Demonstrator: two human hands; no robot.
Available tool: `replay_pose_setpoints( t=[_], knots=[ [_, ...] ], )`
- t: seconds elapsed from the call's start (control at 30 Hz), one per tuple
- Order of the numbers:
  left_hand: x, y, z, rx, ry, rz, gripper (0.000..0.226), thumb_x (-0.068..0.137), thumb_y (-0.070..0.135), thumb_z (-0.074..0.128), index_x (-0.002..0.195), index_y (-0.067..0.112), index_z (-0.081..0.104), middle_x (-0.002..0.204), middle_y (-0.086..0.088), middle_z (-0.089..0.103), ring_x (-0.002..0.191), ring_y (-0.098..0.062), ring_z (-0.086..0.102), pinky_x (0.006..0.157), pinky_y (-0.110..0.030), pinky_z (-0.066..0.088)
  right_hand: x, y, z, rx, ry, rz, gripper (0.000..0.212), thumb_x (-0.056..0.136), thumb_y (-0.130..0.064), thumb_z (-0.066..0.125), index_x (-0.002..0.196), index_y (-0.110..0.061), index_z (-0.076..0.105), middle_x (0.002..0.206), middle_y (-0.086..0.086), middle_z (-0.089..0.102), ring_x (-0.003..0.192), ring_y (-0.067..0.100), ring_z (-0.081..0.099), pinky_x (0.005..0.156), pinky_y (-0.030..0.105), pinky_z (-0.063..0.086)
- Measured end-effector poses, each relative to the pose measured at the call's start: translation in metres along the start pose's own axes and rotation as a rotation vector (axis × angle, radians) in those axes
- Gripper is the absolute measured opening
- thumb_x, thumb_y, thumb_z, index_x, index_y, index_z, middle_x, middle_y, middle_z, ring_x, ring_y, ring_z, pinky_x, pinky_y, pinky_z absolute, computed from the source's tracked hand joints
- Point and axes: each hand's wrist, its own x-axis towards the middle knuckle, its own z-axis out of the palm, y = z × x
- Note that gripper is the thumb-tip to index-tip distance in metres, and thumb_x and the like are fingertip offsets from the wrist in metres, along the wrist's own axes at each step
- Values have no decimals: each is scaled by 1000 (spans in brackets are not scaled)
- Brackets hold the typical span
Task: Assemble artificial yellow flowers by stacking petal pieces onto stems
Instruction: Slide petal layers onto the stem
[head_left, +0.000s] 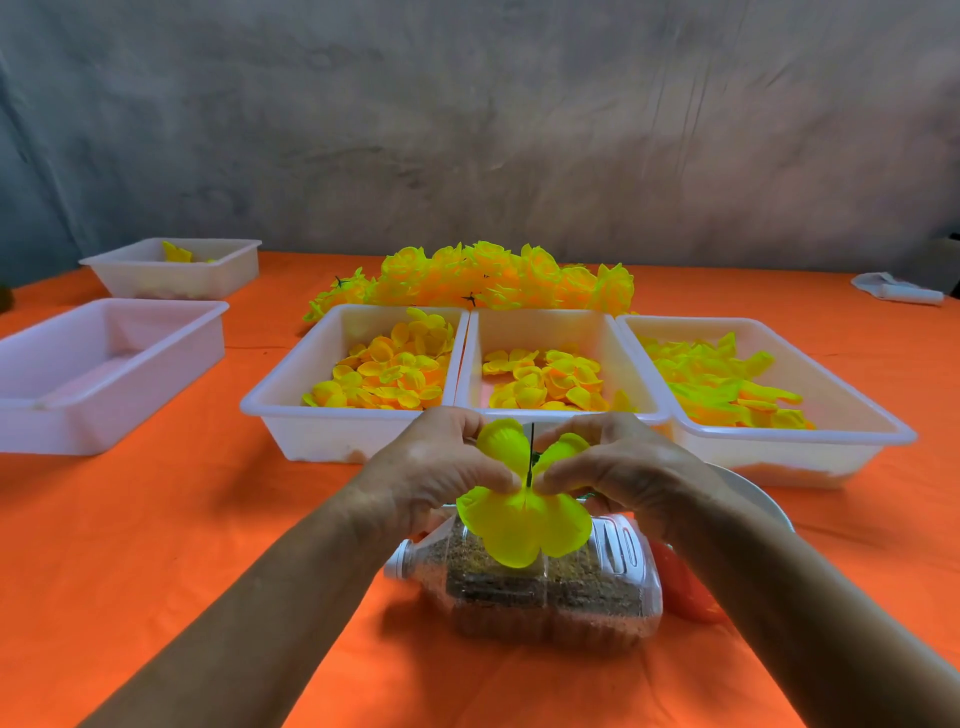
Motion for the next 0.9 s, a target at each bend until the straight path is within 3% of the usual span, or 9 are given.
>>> replay_pose_setpoints(
  t=[0.23, 0.37, 0.5, 0.63, 0.77, 0.9],
  knots=[
    [5, -6, -3, -9, -34, -43, 27, 70, -10, 73, 94, 0, 65, 88, -19, 69, 77, -26, 64, 76, -38, 53, 7, 9, -2, 23, 0, 34, 27, 69, 2, 76, 83, -18, 67, 62, 3, 60, 52, 9, 56, 55, 21, 43],
    [7, -8, -5, 2, -84, -119, 26, 71, -2, 76, 89, 9, 62, 79, -10, 68, 70, -24, 64, 64, -30, 50, 7, 14, -3, 78, -31, 79, 26, 70, 1, 76, 85, -17, 66, 53, -4, 63, 47, 4, 57, 51, 19, 43],
    [5, -11, -7, 1, -54, -139, 28, 66, 5, 81, 86, 11, 62, 67, -5, 65, 65, -23, 57, 56, -27, 39, 4, 18, -4, 131, -21, 83, 28, 69, 1, 76, 89, -16, 66, 58, -2, 67, 50, 5, 62, 53, 21, 42],
    [4, -14, -8, 25, -32, -134, 26, 64, 10, 82, 79, 11, 60, 47, 5, 54, 45, -12, 44, 46, -22, 31, 2, 22, -6, 169, -1, 95, 26, 71, -1, 75, 91, -15, 67, 65, 2, 68, 52, 9, 62, 49, 19, 43],
    [2, -14, -8, 49, 12, -104, 32, 62, 11, 84, 82, 7, 59, 55, -2, 50, 48, -14, 42, 47, -23, 31, 1, 23, -4, 150, 30, 89, 29, 70, -1, 77, 93, -14, 66, 56, 0, 64, 45, 7, 57, 46, 17, 43],
    [-5, -12, -6, 194, 128, 174, 40, 59, 13, 88, 89, 17, 62, 76, -1, 56, 63, -9, 49, 61, -23, 46, 0, 22, -4, 103, 59, 47, 27, 70, -5, 78, 91, -18, 66, 56, -3, 65, 47, 5, 60, 50, 20, 42]
  ],
)
